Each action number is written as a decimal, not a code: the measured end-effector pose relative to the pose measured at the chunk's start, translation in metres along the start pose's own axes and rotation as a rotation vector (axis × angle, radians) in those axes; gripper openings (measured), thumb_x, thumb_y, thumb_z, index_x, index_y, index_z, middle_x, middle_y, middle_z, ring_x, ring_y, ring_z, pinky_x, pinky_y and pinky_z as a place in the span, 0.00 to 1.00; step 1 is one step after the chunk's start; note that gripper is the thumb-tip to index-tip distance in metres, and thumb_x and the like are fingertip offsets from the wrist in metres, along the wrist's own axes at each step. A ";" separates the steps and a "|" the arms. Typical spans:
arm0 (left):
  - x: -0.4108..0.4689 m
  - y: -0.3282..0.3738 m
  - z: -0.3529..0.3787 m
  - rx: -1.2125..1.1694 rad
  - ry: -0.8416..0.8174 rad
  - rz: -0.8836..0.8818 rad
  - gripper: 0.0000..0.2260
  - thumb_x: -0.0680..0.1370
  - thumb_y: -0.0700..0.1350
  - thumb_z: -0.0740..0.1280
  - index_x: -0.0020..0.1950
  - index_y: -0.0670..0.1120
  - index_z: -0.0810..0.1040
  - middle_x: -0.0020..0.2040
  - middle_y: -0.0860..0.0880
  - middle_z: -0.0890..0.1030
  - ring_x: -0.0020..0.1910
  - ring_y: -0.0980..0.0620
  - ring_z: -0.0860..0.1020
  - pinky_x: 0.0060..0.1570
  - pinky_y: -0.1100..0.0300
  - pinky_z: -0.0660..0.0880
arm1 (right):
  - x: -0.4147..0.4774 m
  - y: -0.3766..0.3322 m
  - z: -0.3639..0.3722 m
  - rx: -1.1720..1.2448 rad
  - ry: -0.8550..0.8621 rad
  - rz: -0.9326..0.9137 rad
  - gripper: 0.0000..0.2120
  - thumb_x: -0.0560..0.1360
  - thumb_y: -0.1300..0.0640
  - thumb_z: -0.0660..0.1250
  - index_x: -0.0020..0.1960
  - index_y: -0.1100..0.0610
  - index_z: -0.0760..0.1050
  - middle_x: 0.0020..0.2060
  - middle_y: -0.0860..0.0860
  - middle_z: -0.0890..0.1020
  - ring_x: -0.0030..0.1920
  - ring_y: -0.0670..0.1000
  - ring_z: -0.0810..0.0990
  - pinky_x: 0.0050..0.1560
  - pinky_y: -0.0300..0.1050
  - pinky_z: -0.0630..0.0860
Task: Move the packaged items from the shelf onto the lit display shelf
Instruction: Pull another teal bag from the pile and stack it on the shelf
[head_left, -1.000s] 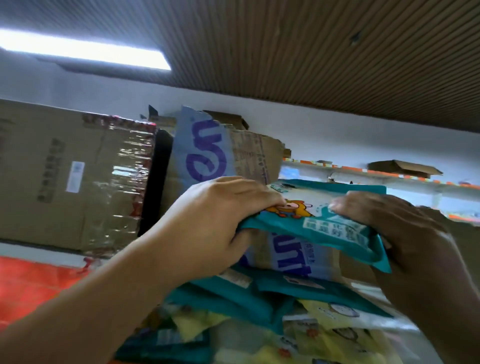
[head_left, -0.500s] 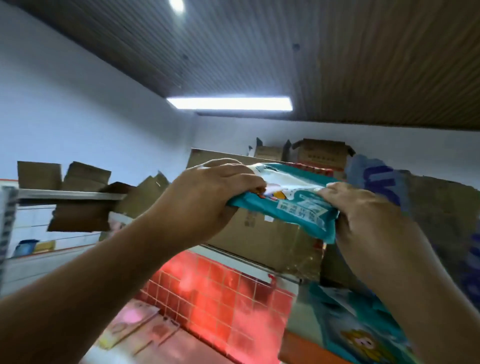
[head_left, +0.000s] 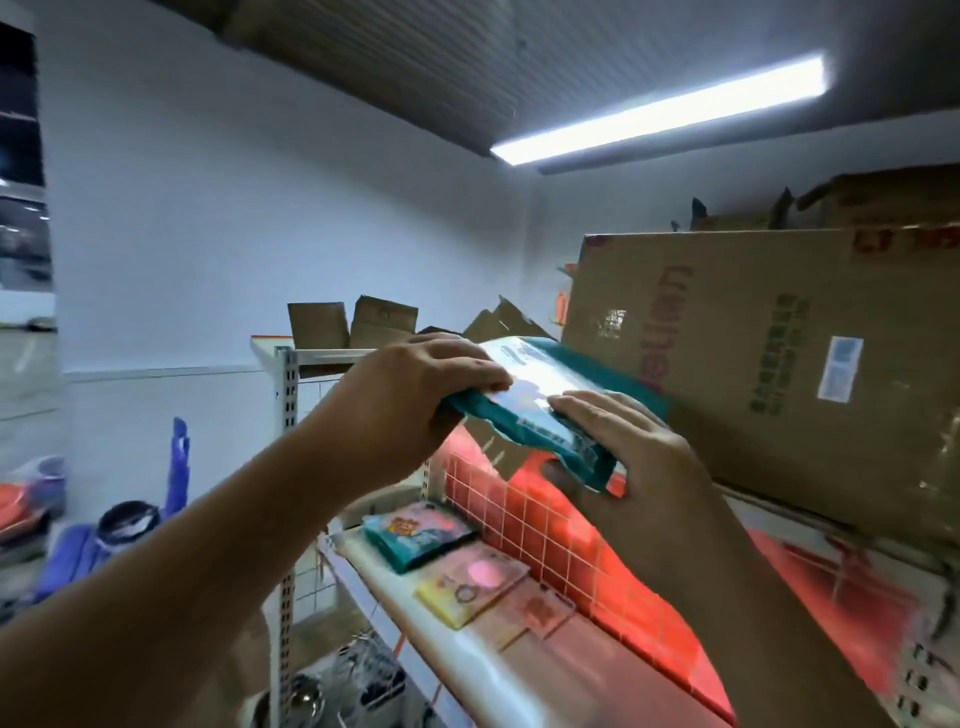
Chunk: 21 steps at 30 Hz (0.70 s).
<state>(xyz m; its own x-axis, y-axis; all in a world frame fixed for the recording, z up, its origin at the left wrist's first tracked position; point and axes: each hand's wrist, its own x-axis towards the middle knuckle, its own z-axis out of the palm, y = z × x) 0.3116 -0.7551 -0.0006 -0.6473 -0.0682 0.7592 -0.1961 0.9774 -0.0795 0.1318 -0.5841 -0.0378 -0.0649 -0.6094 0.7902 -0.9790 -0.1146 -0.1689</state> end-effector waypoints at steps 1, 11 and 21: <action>-0.004 -0.010 0.005 0.013 -0.021 -0.007 0.19 0.77 0.39 0.72 0.66 0.54 0.81 0.64 0.53 0.82 0.62 0.55 0.79 0.60 0.58 0.79 | 0.001 0.005 0.015 0.029 -0.011 -0.001 0.26 0.73 0.42 0.73 0.69 0.49 0.77 0.66 0.39 0.76 0.69 0.44 0.72 0.72 0.45 0.69; -0.019 -0.103 0.085 0.087 -0.198 -0.222 0.22 0.75 0.42 0.75 0.67 0.56 0.80 0.66 0.58 0.80 0.61 0.56 0.78 0.54 0.55 0.82 | 0.022 0.084 0.168 0.206 -0.097 0.104 0.32 0.71 0.60 0.78 0.72 0.46 0.73 0.71 0.44 0.74 0.75 0.52 0.66 0.72 0.52 0.67; -0.061 -0.194 0.153 0.056 -0.335 -0.411 0.22 0.77 0.46 0.72 0.70 0.59 0.77 0.68 0.61 0.77 0.67 0.59 0.73 0.60 0.56 0.79 | 0.039 0.127 0.279 0.227 -0.290 0.031 0.36 0.71 0.61 0.77 0.73 0.42 0.68 0.72 0.42 0.69 0.77 0.54 0.62 0.72 0.53 0.66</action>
<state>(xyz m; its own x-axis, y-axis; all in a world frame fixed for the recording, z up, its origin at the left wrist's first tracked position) 0.2766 -0.9714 -0.1301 -0.7070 -0.5121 0.4878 -0.5162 0.8451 0.1391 0.0587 -0.8416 -0.1927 -0.0043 -0.8083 0.5887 -0.9073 -0.2444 -0.3421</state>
